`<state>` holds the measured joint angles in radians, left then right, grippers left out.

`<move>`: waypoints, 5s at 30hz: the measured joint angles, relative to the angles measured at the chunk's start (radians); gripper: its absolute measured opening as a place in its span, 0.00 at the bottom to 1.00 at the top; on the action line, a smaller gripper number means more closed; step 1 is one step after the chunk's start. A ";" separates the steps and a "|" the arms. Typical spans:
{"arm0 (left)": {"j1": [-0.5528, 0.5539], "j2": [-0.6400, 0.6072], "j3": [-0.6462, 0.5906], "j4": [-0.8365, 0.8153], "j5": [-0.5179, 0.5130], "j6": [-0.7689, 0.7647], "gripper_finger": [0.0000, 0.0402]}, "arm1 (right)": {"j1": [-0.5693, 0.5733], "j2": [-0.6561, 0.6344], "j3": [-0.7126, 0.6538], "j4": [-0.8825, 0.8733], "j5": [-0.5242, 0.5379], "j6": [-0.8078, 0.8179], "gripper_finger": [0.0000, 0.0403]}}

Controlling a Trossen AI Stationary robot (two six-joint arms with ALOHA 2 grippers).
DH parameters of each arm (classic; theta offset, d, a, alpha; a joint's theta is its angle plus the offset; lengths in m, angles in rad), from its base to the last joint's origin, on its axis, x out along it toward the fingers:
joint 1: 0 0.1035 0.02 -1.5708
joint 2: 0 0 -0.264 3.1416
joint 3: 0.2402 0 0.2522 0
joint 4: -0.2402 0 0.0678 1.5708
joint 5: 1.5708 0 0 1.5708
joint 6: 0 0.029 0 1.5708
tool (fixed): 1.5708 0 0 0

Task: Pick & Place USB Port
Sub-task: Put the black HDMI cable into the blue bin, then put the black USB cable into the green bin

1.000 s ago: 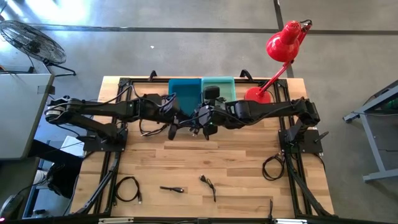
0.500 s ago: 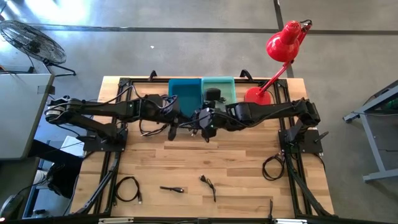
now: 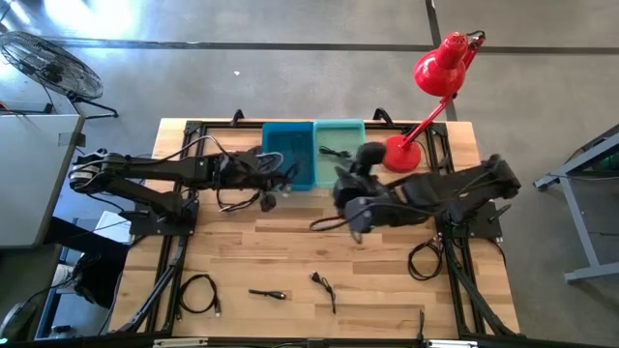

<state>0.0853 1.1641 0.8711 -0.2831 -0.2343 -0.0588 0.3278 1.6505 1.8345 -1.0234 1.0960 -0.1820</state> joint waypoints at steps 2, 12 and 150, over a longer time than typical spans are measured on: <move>0.000 0.000 0.000 -0.112 -0.071 0.003 0.01 | 0.014 -0.032 0.001 -0.048 -0.008 0.079 0.25; 0.146 0.014 0.025 -0.174 -0.128 0.190 0.01 | 0.018 -0.168 0.001 -0.244 -0.133 0.422 0.26; -0.232 0.434 0.329 -0.321 0.777 0.210 0.36 | 0.734 -0.329 -0.303 0.927 -0.657 1.131 0.03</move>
<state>-0.1464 1.5978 1.1999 -0.6039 0.5432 0.1509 1.0618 1.3218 1.5312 -0.0961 0.4389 0.9487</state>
